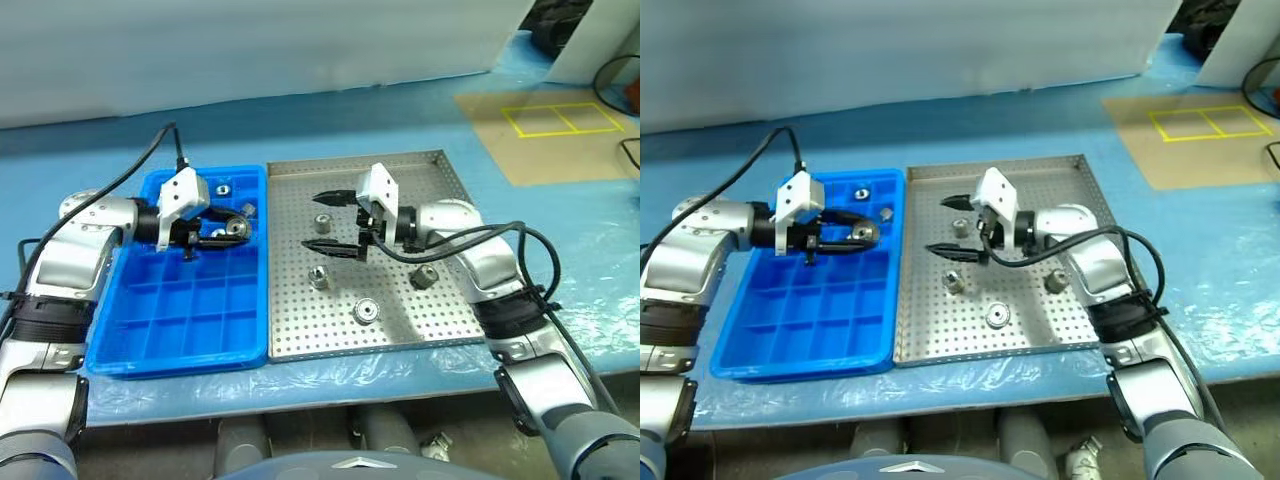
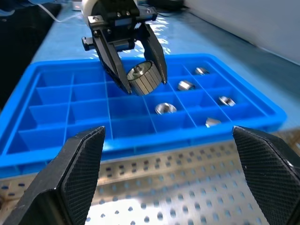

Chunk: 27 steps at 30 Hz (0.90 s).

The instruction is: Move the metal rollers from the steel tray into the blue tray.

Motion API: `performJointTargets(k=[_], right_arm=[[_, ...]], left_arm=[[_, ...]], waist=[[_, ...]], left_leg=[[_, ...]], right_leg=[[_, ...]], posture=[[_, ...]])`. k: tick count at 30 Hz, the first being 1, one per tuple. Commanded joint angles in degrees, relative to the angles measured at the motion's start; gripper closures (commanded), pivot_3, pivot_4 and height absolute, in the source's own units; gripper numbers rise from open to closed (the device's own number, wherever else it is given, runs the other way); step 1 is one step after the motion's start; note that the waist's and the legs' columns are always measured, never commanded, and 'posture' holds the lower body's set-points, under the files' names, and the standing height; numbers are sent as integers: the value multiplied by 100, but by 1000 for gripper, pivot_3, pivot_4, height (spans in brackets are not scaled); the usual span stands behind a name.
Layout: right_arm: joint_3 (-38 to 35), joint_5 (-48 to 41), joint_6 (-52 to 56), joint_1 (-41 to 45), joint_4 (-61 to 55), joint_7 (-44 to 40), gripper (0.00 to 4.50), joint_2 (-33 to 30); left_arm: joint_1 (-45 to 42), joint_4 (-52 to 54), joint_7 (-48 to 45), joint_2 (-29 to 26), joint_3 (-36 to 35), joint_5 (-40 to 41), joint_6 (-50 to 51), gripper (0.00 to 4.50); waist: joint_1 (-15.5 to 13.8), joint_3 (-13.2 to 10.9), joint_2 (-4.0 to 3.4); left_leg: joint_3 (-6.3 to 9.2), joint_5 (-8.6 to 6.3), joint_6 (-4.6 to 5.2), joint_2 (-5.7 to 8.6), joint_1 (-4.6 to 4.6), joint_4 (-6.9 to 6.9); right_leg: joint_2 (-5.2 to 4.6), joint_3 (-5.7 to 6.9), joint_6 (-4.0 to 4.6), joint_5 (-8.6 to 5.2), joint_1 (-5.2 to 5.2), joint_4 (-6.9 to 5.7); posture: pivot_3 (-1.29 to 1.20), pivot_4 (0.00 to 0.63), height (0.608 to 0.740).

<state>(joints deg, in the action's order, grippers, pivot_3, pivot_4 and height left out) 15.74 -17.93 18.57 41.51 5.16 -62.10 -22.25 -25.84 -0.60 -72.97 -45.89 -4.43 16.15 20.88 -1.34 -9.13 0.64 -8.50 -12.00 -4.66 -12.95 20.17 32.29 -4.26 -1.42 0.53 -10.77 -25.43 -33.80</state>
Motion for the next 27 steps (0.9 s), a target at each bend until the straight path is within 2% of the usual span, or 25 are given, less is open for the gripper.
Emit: performJointTargets(k=[1,8,11,18,27], right_arm=[[152,82,-479,373,449,-398,0,279],[195,140,-772,612,1025,-860,0,632],[155,136,-762,655,1133,-940,0,692],[173,155,-743,691,1190,-1086,0,802],[126,231,-739,601,1161,-1035,0,743]], left_arm=[[604,771,383,-223,-671,352,345,2572],[2359,1521,1073,-225,-1917,589,568,2572],[2922,1815,1251,-135,-2182,698,622,2572],[3256,1770,1815,136,-2058,529,381,2572],[3292,1474,2064,182,-1733,424,271,2572]], waist=[[-96,-1,3],[-409,-8,19],[-516,-8,25],[-734,-9,23],[-748,-8,24]], left_leg=[[1,0,0,-1,4,-2],[7,0,-1,-15,12,-3],[7,2,-4,-29,13,-3],[5,19,-33,-83,16,-3],[10,28,-47,-85,2,-3]], right_leg=[[-1,5,2,-1,0,-1],[-1,38,11,-7,0,-2],[0,47,18,-11,3,-2],[9,73,44,-27,13,-31],[9,76,61,-54,4,-88]], posture=[[194,150,740],[321,150,740],[342,150,740],[369,150,740],[356,150,740]])
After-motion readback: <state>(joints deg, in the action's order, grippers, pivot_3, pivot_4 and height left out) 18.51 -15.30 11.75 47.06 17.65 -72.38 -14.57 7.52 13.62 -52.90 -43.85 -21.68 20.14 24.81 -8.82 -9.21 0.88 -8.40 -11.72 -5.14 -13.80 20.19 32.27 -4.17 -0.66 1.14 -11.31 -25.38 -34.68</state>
